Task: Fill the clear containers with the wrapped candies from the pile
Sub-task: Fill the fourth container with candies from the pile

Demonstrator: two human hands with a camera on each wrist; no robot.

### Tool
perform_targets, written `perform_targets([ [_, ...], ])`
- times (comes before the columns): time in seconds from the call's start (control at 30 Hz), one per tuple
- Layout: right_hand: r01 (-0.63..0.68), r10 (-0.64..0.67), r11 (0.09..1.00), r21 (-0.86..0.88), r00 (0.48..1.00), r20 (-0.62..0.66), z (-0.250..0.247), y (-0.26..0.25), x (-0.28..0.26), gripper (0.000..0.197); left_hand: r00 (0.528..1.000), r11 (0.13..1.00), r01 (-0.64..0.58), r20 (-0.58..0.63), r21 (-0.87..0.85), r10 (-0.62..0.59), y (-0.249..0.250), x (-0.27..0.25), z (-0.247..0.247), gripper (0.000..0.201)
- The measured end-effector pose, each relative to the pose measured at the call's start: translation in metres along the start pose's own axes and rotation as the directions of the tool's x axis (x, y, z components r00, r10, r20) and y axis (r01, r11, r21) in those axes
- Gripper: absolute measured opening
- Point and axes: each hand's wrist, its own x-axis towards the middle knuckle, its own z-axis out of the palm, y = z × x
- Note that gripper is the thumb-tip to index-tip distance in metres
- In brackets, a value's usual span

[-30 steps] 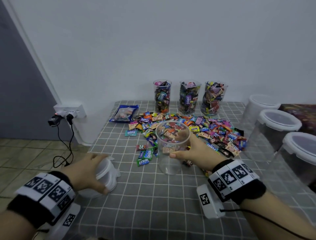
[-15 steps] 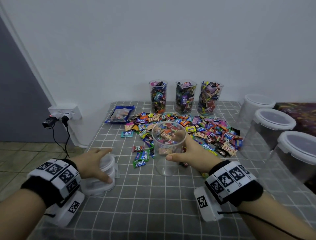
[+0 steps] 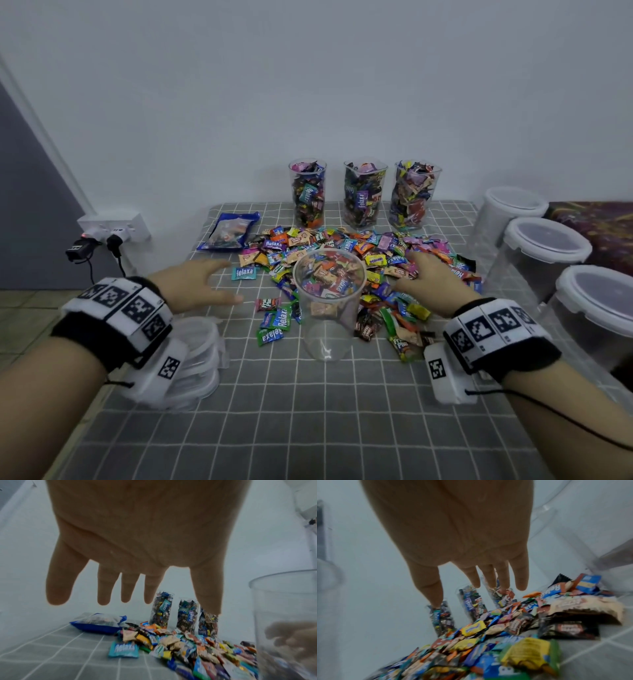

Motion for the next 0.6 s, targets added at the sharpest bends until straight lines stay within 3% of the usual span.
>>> perform_targets([
  [0.13, -0.118, 0.112, 0.992, -0.052, 0.989, -0.099, -0.005, 0.011, 0.026, 0.073, 0.992, 0.993, 0.013, -0.122, -0.119, -0.028, 0.013, 0.037, -0.006, 0.086],
  [0.23, -0.195, 0.186, 0.977, -0.092, 0.978, -0.096, -0.004, 0.014, 0.043, 0.074, 0.988, 0.972, 0.031, -0.142, -0.235, -0.066, 0.022, 0.066, -0.002, 0.088],
  [0.33, -0.270, 0.260, 0.953, -0.138, 0.962, -0.087, -0.001, 0.018, 0.058, 0.080, 0.976, 0.965, 0.076, -0.179, -0.249, -0.123, 0.027, 0.095, 0.008, 0.076],
  [0.43, -0.346, 0.340, 0.922, -0.172, 0.938, -0.063, 0.007, 0.024, 0.073, 0.089, 0.974, 0.951, 0.112, -0.159, -0.287, -0.163, 0.028, 0.119, 0.015, 0.077],
  [0.6, -0.339, 0.347, 0.917, -0.210, 0.938, 0.002, 0.015, 0.019, 0.090, 0.090, 0.968, 0.965, 0.179, -0.144, -0.192, -0.208, 0.032, 0.152, 0.022, 0.085],
])
